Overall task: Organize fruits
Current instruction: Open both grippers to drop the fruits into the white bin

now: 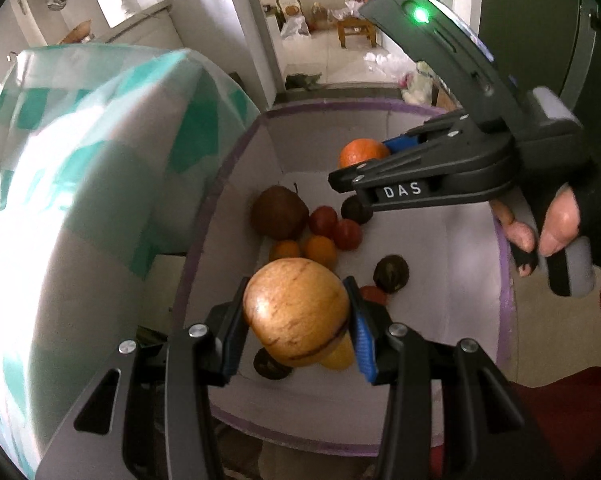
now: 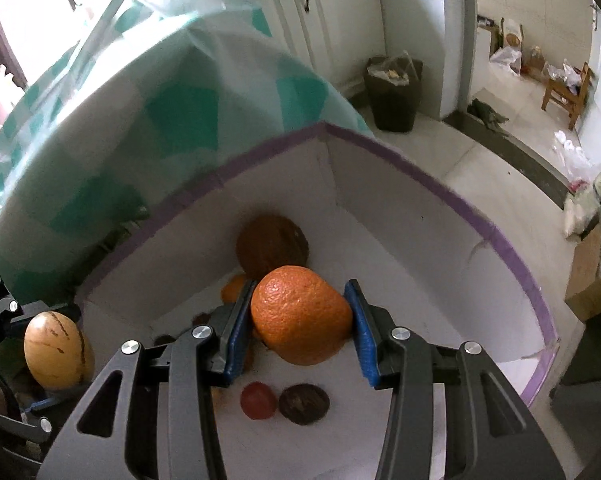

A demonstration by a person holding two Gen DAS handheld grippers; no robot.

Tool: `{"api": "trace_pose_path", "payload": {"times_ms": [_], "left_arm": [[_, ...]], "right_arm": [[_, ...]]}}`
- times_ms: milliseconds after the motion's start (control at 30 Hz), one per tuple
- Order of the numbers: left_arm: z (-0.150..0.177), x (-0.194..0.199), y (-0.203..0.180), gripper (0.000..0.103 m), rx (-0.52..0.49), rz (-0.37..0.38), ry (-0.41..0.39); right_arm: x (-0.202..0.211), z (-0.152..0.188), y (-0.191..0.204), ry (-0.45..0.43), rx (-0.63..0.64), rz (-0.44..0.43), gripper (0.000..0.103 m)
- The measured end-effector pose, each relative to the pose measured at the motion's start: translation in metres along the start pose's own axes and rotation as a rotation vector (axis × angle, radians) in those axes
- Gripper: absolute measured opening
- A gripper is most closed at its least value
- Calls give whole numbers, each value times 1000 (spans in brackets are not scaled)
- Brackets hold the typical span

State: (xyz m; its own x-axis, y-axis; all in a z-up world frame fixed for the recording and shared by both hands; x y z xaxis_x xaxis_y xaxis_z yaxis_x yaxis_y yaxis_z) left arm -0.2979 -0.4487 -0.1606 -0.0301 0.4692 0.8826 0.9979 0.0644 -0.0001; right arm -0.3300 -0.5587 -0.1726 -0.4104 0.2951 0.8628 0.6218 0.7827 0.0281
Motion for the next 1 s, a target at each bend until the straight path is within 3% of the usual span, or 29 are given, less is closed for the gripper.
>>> {"api": "trace_pose_path", "payload": {"times_ms": [300,433,1000], "left_arm": [[19,-70,12,45,113,74,207],[30,-88,16,45,144,83,270],[35,-87,27,49,170,30,261]], "right_arm": [[-31,22,3,136,111,141,44],[-35,26,7,156,149,155,44],[-47,30,20,180,248,204,44]]}}
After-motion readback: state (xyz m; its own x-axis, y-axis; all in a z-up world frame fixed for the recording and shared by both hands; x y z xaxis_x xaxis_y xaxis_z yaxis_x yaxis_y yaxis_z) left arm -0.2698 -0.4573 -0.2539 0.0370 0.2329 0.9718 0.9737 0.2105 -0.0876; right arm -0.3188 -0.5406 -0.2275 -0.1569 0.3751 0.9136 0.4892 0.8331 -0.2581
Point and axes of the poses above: each gripper's, at about its wrist camera, not at the fingertips, and x roughly against the way its jaws point, y to its left, z to its underside, the point moved 7 cm from there along -x, roughly the way its jaws point, and after that the axes turned 12 degrees about z, right-handed, at the moved point
